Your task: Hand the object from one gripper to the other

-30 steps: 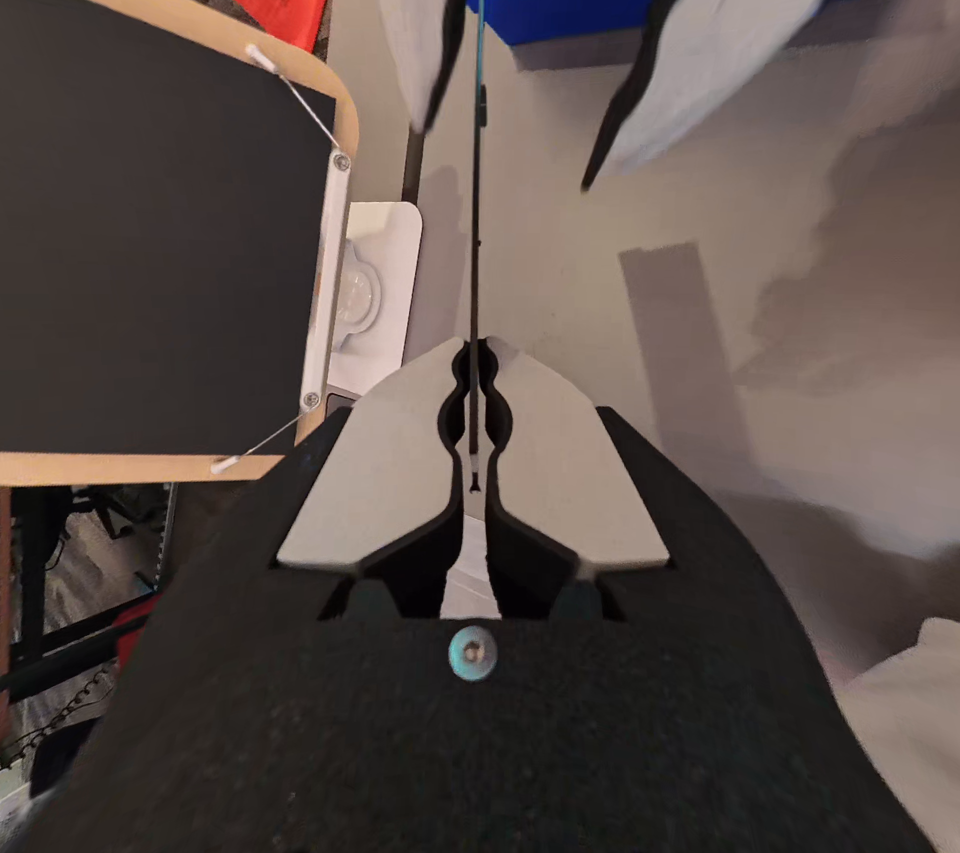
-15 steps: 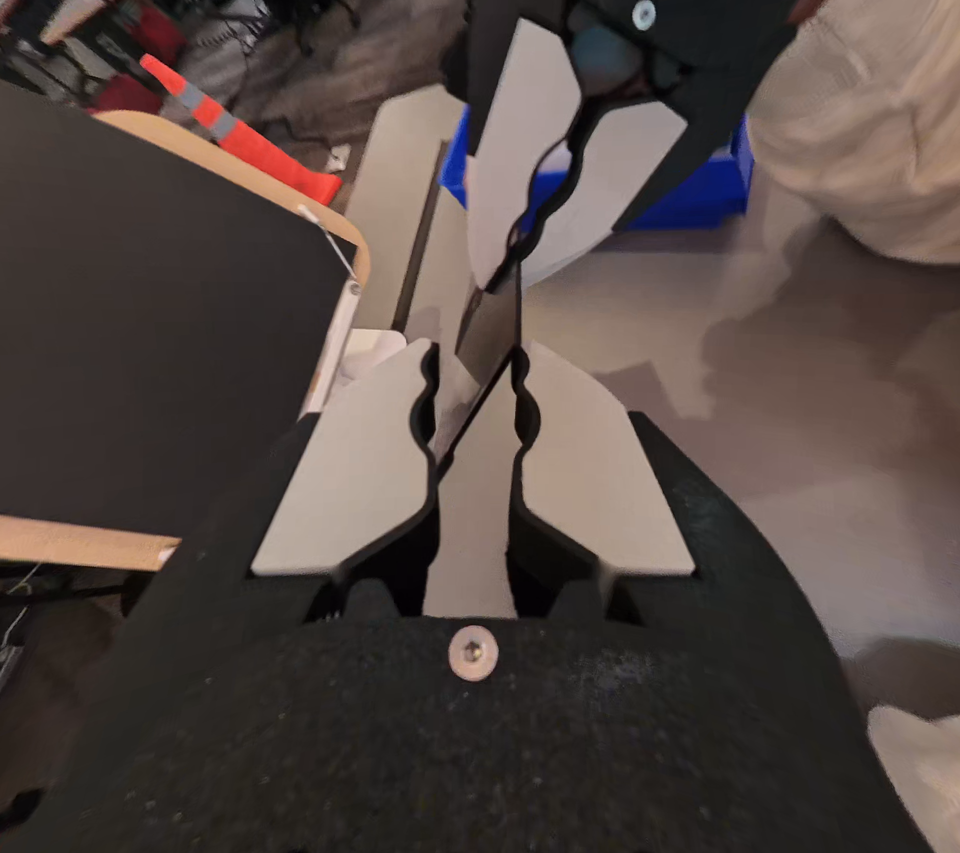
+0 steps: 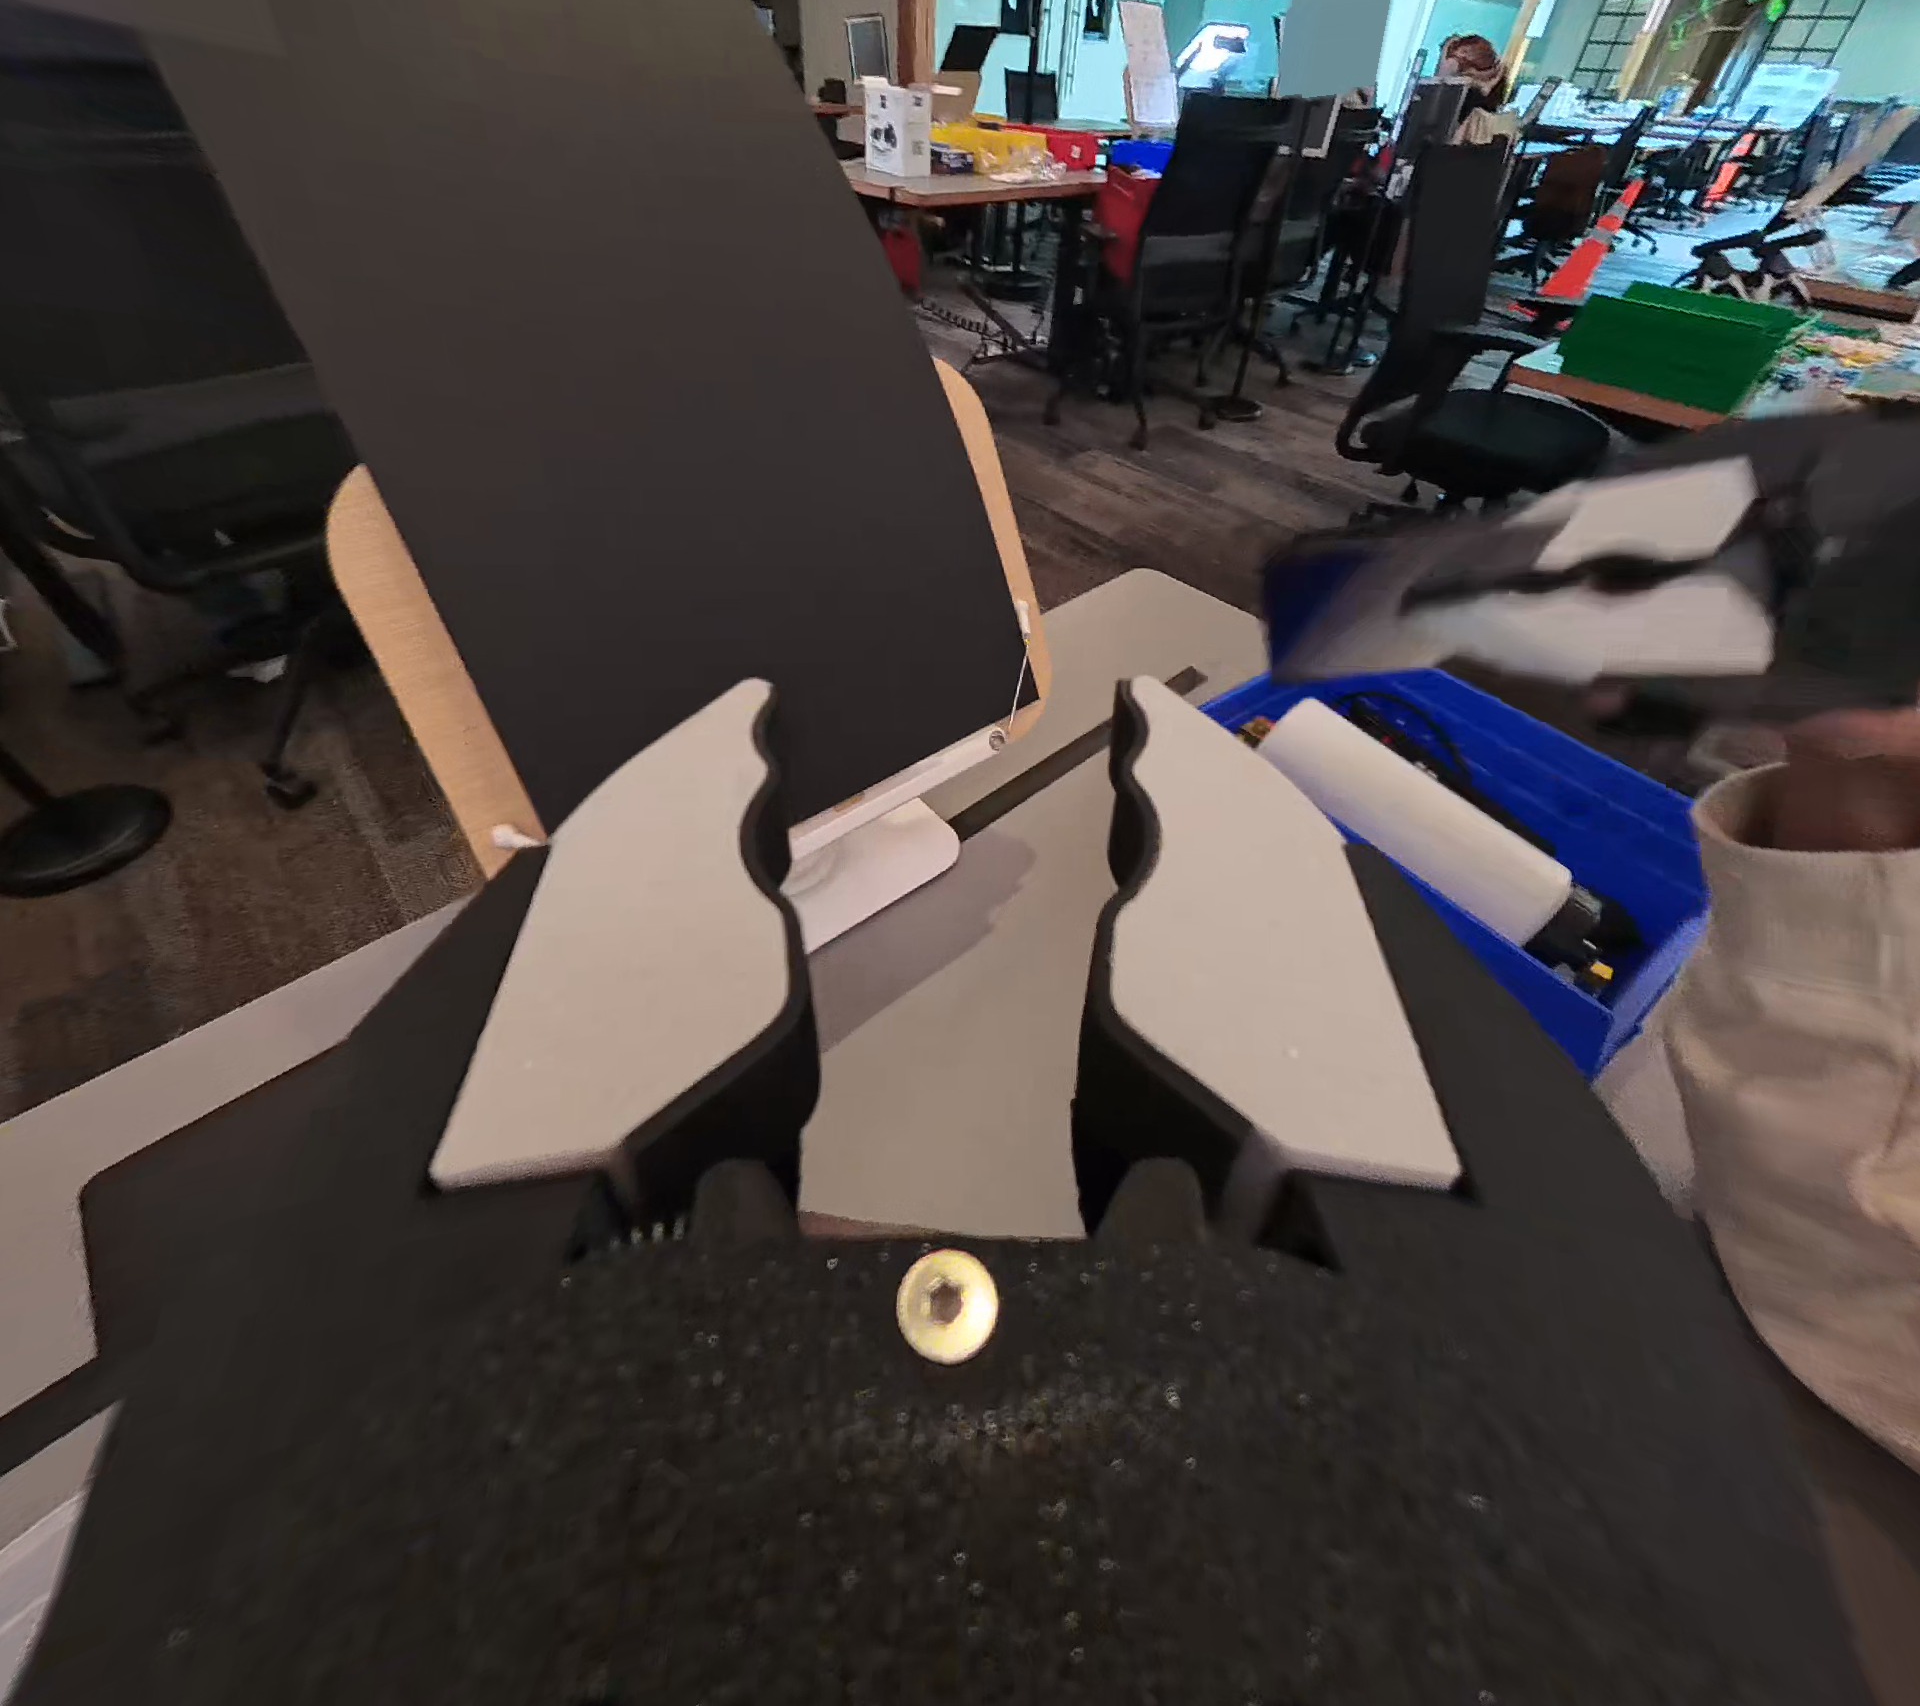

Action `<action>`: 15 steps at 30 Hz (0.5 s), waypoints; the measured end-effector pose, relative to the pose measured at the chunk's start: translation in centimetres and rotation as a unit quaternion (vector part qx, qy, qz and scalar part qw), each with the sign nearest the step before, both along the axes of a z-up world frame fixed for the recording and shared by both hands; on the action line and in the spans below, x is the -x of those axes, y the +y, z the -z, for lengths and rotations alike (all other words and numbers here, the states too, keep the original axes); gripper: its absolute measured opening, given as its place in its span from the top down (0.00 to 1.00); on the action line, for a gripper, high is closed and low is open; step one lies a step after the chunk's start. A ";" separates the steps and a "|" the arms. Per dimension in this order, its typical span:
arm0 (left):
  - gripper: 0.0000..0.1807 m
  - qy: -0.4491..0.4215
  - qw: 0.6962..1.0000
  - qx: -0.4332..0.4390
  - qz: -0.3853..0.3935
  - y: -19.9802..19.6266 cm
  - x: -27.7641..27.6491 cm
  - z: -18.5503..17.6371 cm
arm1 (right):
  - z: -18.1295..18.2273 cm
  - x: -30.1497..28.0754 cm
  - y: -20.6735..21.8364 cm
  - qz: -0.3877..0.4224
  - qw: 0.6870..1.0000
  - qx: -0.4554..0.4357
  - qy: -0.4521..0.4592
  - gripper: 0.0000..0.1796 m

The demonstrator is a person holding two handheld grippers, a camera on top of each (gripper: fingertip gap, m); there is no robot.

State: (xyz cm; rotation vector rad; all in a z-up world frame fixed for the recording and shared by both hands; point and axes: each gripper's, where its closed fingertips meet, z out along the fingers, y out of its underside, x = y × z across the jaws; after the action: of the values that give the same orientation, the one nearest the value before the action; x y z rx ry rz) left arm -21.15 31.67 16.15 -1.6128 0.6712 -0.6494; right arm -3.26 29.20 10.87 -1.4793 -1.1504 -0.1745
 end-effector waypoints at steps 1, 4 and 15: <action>0.68 -0.002 1.000 -0.004 -0.001 -0.1 0.2 -0.2 | -2.4 -2.6 0.1 0.033 0.997 -0.031 0.059 0.99; 0.68 0.011 1.000 -0.017 -0.004 -0.3 0.3 -0.2 | -6.8 -11.7 -0.4 0.126 0.954 -0.048 0.267 0.99; 0.67 0.046 0.998 -0.030 0.008 -0.9 -1.7 0.4 | 14.3 -27.1 -0.3 0.427 0.807 0.324 0.249 0.99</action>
State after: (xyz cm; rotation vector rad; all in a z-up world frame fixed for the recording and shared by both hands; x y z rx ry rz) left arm -19.44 30.73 15.70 -1.5908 0.7659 -0.5646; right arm 23.89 28.93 -3.42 -2.4042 -0.0127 0.0174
